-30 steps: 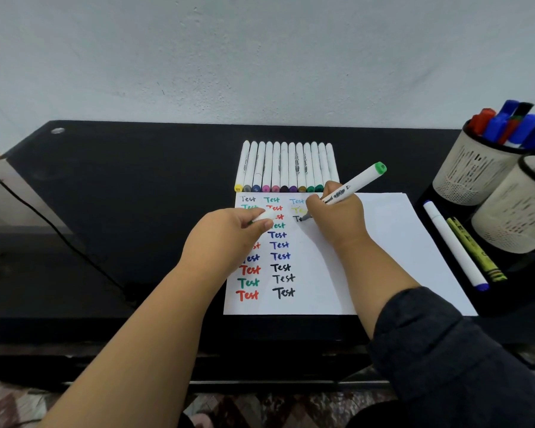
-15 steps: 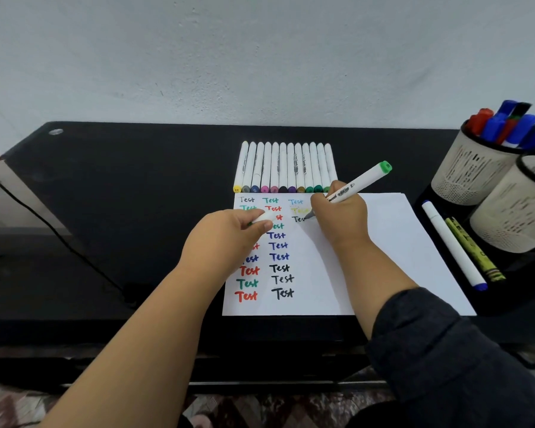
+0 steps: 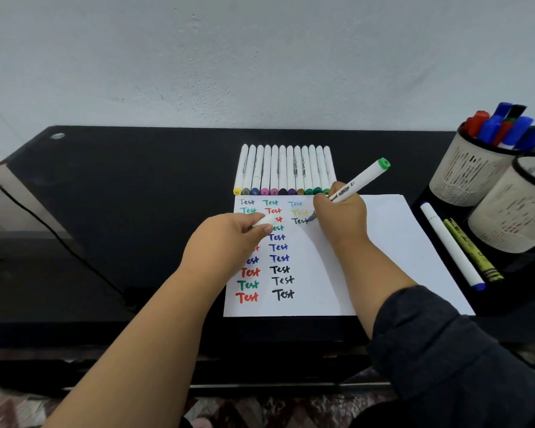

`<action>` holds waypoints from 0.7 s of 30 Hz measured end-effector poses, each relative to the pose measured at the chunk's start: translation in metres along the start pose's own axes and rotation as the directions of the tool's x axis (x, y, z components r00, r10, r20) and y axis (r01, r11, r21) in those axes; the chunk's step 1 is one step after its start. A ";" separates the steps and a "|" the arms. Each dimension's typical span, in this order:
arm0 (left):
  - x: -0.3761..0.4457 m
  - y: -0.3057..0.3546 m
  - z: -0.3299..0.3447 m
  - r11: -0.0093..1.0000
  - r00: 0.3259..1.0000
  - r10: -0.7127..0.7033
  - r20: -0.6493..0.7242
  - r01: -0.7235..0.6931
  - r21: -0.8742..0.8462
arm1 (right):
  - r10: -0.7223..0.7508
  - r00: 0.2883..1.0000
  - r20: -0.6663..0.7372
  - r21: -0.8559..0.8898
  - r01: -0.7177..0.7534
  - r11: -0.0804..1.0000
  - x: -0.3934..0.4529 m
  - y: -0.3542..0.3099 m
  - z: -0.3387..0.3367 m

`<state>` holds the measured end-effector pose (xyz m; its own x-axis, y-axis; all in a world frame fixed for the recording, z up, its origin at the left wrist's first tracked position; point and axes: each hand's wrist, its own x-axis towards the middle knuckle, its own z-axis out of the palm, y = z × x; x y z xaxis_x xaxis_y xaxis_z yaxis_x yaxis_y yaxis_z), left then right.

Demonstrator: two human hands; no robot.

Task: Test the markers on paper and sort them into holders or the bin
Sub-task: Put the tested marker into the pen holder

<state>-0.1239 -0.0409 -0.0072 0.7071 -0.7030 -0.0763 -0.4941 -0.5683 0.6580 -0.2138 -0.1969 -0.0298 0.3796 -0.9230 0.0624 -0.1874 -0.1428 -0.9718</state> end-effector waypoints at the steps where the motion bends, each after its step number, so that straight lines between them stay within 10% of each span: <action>1: 0.000 0.000 0.000 1.000 1.000 -0.001 0.002 0.001 0.008 | 0.015 1.000 -0.004 0.026 -0.015 1.000 0.001 -0.002 -0.001; 21: -0.034 0.007 -0.008 0.891 0.982 0.094 0.167 -0.008 -0.454 | 0.051 0.975 0.217 0.356 -0.127 0.926 -0.057 -0.043 -0.022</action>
<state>-0.1474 -0.0173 0.0062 0.5633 -0.8147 -0.1380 -0.2165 -0.3066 0.9269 -0.2476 -0.1463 0.0136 0.5570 -0.8296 -0.0376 0.1010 0.1126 -0.9885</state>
